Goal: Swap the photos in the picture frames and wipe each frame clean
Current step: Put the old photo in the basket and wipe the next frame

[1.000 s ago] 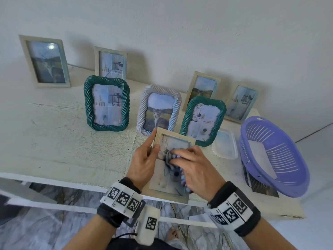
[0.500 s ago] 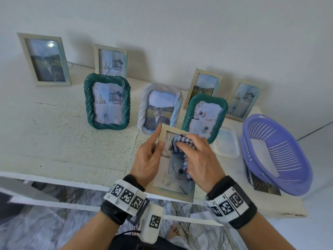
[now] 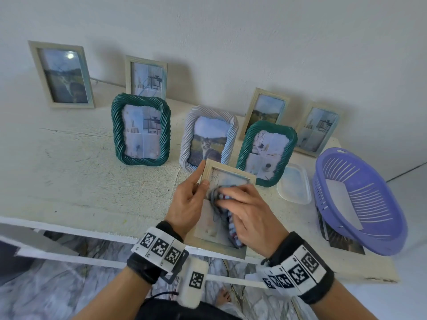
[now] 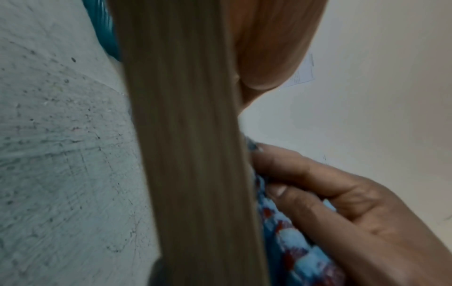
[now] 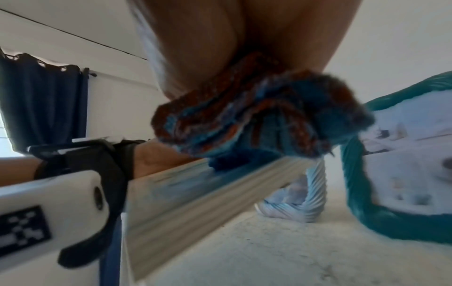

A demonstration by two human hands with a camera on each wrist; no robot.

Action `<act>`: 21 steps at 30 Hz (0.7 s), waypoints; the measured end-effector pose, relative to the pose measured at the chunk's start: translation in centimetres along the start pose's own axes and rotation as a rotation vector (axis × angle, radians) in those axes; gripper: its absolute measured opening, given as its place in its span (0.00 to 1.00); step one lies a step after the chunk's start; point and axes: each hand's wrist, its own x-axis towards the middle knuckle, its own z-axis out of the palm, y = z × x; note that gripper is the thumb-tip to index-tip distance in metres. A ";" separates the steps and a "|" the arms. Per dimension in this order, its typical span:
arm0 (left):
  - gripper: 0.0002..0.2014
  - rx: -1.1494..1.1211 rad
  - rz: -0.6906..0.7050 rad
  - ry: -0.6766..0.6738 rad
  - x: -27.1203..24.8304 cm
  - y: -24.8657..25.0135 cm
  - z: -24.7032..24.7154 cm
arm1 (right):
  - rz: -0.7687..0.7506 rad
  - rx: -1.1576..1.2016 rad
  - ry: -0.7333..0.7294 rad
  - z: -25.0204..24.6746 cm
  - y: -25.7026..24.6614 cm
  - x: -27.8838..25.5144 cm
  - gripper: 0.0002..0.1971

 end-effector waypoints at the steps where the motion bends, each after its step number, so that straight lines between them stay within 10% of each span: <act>1: 0.27 0.001 -0.004 0.003 0.0 -0.2 -0.1 | -0.035 0.025 -0.043 -0.3 0.1 -0.4 0.21; 7: 0.27 -0.026 -0.039 -0.031 -0.3 -0.6 0.4 | 0.153 -0.180 -0.059 -0.2 2.3 -0.2 0.22; 21: 0.30 -0.088 -0.071 0.030 -0.4 -1.3 0.3 | -0.070 -0.043 -0.084 -0.7 -0.6 -1.0 0.17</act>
